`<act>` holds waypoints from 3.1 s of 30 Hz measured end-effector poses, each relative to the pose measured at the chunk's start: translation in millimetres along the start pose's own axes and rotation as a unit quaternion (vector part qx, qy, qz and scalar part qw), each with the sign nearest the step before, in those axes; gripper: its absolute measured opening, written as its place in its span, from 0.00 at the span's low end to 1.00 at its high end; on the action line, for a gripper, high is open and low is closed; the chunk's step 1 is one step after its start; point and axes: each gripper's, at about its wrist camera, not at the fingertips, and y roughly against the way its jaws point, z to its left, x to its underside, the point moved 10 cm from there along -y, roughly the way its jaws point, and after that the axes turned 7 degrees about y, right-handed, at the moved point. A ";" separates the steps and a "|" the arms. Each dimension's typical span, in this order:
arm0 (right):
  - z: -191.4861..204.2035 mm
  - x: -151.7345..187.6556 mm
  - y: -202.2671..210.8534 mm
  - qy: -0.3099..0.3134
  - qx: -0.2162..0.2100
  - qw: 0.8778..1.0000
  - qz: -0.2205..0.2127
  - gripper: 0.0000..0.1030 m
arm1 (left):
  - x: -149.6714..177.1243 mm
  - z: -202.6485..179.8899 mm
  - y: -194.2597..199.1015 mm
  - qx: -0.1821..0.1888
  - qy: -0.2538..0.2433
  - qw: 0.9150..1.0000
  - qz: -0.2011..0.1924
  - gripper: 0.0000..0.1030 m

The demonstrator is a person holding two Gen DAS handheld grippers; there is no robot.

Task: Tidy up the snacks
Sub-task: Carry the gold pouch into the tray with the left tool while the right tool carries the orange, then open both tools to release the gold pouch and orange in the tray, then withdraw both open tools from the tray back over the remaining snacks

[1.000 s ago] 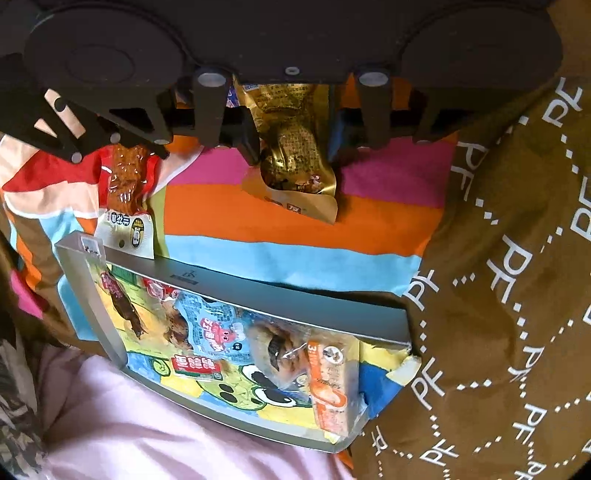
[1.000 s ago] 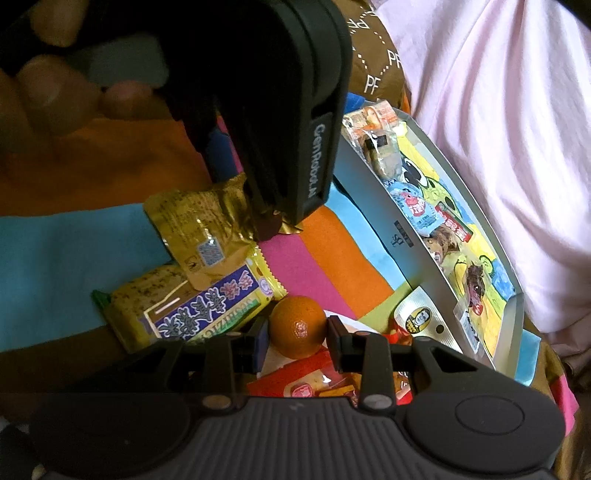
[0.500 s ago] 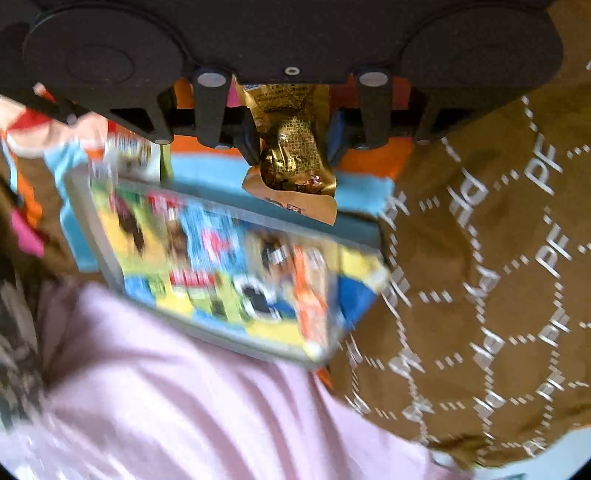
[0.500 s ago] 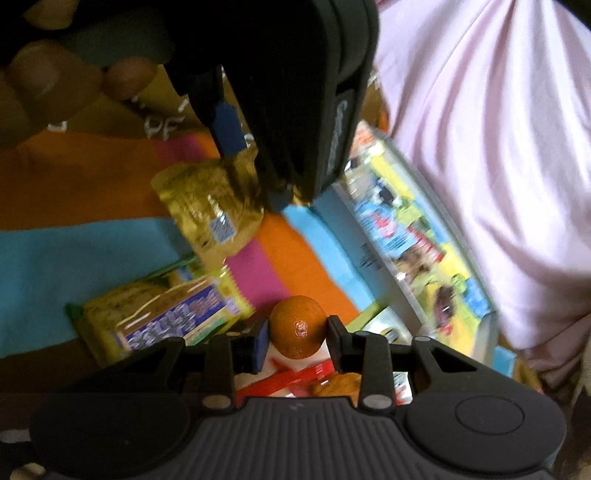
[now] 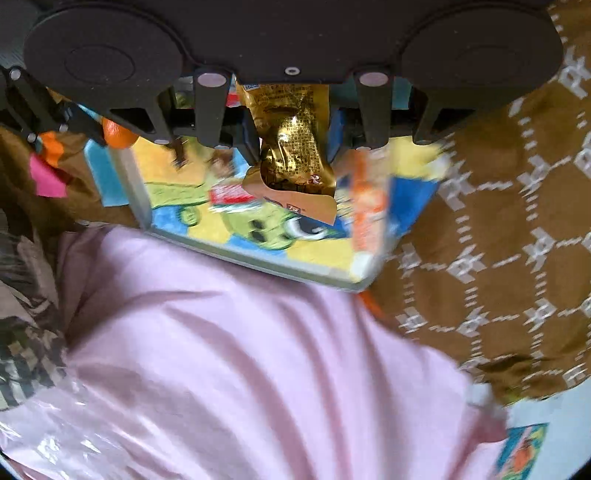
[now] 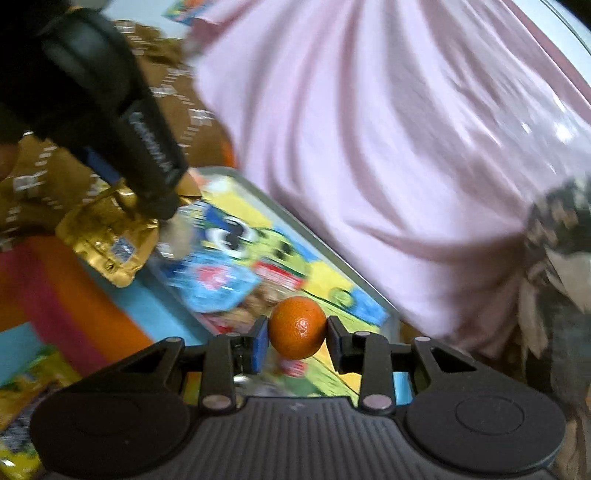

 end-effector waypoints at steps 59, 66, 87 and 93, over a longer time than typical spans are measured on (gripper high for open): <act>-91.5 26.2 42.8 -0.205 0.051 0.977 -0.037 0.99 | -25.4 -58.7 7.2 -0.057 -0.045 0.997 -0.014 0.99; -83.3 15.5 84.9 -0.207 0.046 0.975 -0.062 1.00 | -17.1 -27.1 60.0 -0.072 -0.036 0.997 -0.022 0.99; -32.3 43.8 139.2 -0.271 -0.011 0.962 0.039 1.00 | 55.8 35.6 138.0 -0.087 -0.106 0.990 0.018 0.99; -8.3 66.4 137.3 -0.287 -0.047 0.951 0.109 1.00 | 88.5 51.3 137.2 -0.075 -0.111 0.990 0.049 0.99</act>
